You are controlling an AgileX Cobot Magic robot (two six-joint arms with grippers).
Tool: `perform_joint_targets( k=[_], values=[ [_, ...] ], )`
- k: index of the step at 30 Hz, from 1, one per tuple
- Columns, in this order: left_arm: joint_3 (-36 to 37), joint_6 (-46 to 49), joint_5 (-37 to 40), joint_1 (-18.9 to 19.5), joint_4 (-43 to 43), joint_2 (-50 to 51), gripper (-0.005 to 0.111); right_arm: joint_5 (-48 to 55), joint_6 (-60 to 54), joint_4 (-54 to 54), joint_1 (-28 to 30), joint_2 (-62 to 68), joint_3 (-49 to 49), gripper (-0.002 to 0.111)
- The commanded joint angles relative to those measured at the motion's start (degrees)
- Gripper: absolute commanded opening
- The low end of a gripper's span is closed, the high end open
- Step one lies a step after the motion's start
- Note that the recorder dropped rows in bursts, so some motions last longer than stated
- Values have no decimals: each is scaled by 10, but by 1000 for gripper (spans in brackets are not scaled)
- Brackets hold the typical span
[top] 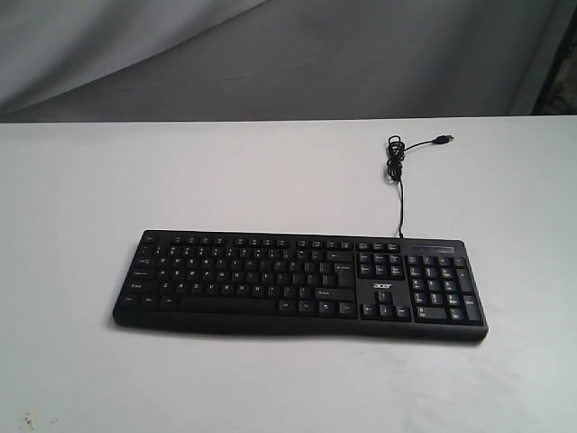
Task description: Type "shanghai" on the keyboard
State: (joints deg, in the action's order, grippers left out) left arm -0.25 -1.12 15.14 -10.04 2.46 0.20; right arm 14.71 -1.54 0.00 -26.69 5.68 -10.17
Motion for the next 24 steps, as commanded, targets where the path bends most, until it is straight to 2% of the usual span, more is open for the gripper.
perform_joint_targets(
  k=[1, 3, 7, 14, 19, 24],
  values=[
    [2, -2, -3, -2, 0, -2, 0, -24, -1, 6, 4, 117, -79, 0],
    [2, -2, -3, -2, 0, -2, 0, -46, -2, -5, 4, 178, -102, 0],
    [2, -2, -3, -2, 0, -2, 0, -156, 1, -16, -13, 320, -129, 0],
    [2, -2, -3, -2, 0, -2, 0, -252, 7, -39, -142, 565, -178, 0],
    [2, -2, -3, -2, 0, -2, 0, -236, 22, -39, -203, 684, -240, 0],
    [2, -2, -3, -2, 0, -2, 0, -218, 79, -39, -229, 757, -286, 0]
  ],
)
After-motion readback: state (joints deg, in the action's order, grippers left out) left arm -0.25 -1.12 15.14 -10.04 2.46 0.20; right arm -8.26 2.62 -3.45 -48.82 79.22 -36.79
